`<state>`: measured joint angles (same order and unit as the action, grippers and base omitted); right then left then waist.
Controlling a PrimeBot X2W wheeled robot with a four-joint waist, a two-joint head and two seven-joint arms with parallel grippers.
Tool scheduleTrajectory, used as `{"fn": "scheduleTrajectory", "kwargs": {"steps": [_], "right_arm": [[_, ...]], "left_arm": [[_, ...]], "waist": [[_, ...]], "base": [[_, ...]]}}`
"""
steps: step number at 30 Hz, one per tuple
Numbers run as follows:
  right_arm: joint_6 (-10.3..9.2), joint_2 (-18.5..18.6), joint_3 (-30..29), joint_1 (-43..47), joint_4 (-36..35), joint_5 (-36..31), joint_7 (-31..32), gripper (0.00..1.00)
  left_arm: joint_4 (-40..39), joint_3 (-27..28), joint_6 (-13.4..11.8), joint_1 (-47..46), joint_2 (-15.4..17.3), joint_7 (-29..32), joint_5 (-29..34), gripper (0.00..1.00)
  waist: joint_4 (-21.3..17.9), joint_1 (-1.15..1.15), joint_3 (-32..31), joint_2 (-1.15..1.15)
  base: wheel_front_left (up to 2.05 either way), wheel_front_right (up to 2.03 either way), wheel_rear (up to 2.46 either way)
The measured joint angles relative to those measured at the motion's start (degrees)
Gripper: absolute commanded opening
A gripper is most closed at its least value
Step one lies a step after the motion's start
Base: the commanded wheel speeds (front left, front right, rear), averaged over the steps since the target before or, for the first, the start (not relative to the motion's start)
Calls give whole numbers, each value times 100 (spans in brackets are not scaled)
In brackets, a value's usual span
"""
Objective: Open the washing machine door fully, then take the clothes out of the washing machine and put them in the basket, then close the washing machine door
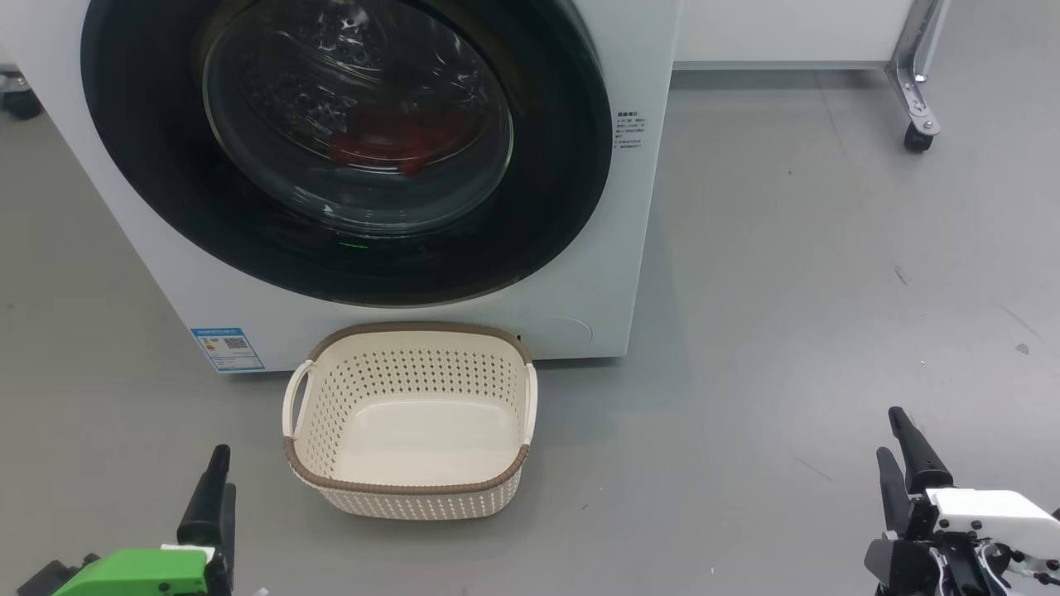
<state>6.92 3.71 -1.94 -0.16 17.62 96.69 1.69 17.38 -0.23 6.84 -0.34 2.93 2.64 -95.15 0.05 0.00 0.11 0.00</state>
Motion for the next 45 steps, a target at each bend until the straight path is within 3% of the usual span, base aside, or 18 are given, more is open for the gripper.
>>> {"fn": "scheduleTrajectory", "kwargs": {"steps": [11,24,45], "right_arm": [[0,48,85,0,-73,-318,-131,100],[-3,392,399,-5,-172,-1385,-404,100],[-365,761,1072,-49,-274,-3312,-678,100]], "left_arm": [[-131,-136,0,-4,5,-176,229,100],[-281,-377,-1,-27,246,-434,1270,100],[-434,-936,-259,-51,506,-738,3012,100]], "waist": [[14,0,-2,0],[32,0,1,0],[60,0,-27,0]], "base": [[0,0,0],[0,0,0],[0,0,0]]}}
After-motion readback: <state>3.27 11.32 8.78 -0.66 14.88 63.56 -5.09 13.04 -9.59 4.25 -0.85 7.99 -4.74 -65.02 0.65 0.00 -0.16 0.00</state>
